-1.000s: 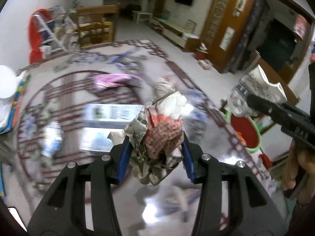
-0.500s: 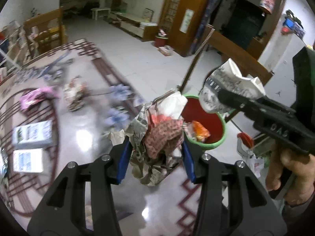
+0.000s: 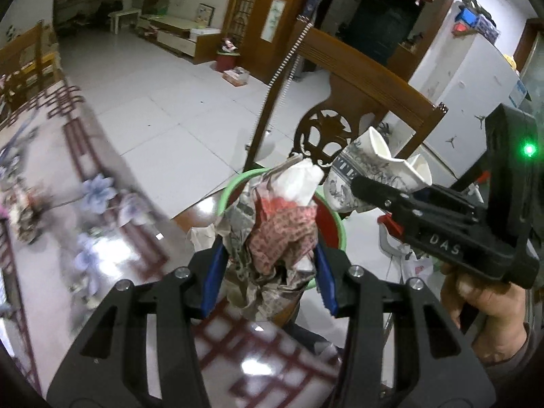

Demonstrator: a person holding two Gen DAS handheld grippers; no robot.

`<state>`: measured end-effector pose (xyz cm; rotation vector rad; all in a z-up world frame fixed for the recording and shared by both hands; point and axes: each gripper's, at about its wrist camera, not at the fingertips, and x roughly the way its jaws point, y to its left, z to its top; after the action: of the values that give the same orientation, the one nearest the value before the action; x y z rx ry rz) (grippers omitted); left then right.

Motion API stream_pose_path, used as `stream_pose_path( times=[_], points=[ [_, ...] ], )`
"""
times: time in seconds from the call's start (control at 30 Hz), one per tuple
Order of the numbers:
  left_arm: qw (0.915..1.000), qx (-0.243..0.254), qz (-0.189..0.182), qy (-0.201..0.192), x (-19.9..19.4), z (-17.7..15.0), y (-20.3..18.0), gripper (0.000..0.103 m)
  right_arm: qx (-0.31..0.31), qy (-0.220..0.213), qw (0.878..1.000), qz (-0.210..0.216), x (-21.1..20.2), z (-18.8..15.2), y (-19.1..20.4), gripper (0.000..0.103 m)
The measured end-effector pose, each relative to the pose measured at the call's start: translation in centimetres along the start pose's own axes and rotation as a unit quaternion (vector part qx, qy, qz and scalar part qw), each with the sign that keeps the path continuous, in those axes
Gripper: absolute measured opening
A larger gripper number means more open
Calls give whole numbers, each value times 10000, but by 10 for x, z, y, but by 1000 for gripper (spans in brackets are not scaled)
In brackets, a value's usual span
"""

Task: Collect trash
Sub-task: 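Carry the paper cup and crumpled paper over the red bin, then open both tools to drop the cup and paper into the bin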

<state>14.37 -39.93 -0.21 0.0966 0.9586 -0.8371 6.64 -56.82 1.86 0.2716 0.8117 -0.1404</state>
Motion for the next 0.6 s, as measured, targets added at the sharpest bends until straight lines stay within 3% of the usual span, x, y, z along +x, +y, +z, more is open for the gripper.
stream_pose_path(
  times=[0.5,0.57,0.6],
  points=[
    [9984,321,-58,471,90,14,-31,50,284,188,9992,-190,39,12,-58,47],
    [9983,315,-20,497,94,15,-31,60,347,228,9990,-191,44,11,-62,48],
    [9984,290,5,495,93,15,-29,72,362,241,9989,-193,47,10,-63,58]
  ],
)
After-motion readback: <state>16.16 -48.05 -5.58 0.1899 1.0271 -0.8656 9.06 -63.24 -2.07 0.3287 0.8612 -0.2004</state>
